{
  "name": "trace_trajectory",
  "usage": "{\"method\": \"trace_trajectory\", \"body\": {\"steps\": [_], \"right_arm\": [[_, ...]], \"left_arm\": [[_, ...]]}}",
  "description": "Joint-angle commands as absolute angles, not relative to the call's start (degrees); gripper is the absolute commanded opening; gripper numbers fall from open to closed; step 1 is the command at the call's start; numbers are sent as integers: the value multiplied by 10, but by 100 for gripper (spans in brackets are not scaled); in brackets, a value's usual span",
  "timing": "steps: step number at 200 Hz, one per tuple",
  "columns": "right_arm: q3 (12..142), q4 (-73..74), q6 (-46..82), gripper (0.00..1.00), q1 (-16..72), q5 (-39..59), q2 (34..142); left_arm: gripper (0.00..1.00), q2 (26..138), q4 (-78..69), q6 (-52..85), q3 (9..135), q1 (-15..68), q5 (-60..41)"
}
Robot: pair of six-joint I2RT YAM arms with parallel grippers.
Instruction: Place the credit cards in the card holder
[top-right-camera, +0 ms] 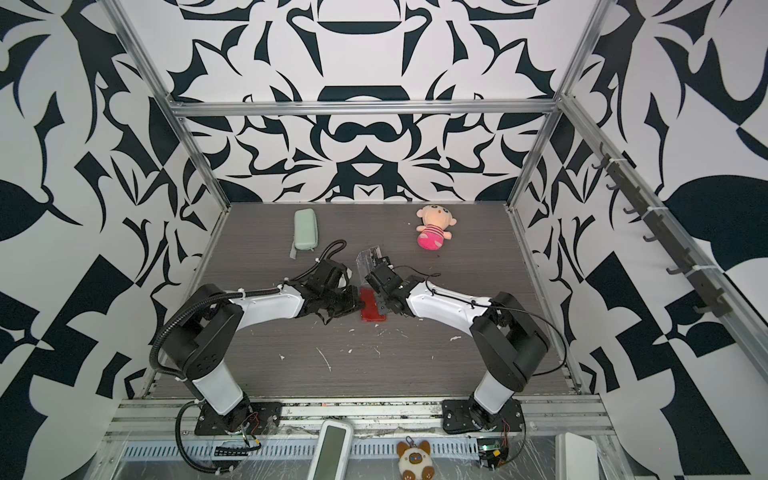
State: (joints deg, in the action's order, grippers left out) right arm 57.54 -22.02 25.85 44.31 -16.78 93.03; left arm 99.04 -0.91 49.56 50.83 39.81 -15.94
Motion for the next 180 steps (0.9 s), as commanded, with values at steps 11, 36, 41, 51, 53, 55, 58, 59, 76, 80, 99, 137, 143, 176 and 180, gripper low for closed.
{"method": "trace_trajectory", "body": {"steps": [11, 36, 41, 51, 53, 55, 58, 59, 76, 80, 99, 137, 143, 176, 180], "right_arm": [[566, -208, 271, 0, 442, -164, 882], [549, -178, 271, 0, 440, -132, 851], [545, -170, 271, 0, 440, -125, 846], [537, -156, 274, 0, 437, -117, 838], [536, -153, 275, 0, 436, -106, 837], [535, -152, 276, 0, 436, -106, 836], [533, -148, 277, 0, 435, -93, 835], [532, -147, 277, 0, 434, -90, 835], [523, -127, 284, 0, 429, -60, 828], [521, -122, 286, 0, 428, -53, 825], [506, -95, 296, 0, 421, -26, 812], [486, -57, 312, 0, 406, 27, 786], [483, -51, 314, 0, 403, 35, 783], [466, -24, 327, 0, 388, 66, 768], [465, -24, 328, 0, 388, 68, 767]], "left_arm": [[27, 956, 15, 479, 491, 398, -143], [42, 928, 7, 451, 487, 408, -141], [45, 924, 5, 446, 486, 410, -141], [51, 916, 0, 439, 484, 414, -141], [51, 915, -2, 438, 484, 415, -142], [52, 914, -4, 437, 484, 415, -142], [53, 913, -7, 436, 483, 416, -143], [53, 913, -8, 436, 482, 416, -144], [55, 908, -35, 439, 475, 417, -159], [56, 908, -39, 440, 473, 417, -160], [57, 913, -57, 446, 469, 417, -168], [61, 913, -78, 454, 462, 417, -172], [61, 914, -80, 454, 461, 417, -171], [62, 915, -78, 454, 460, 417, -167], [62, 915, -79, 454, 460, 417, -167]]}}
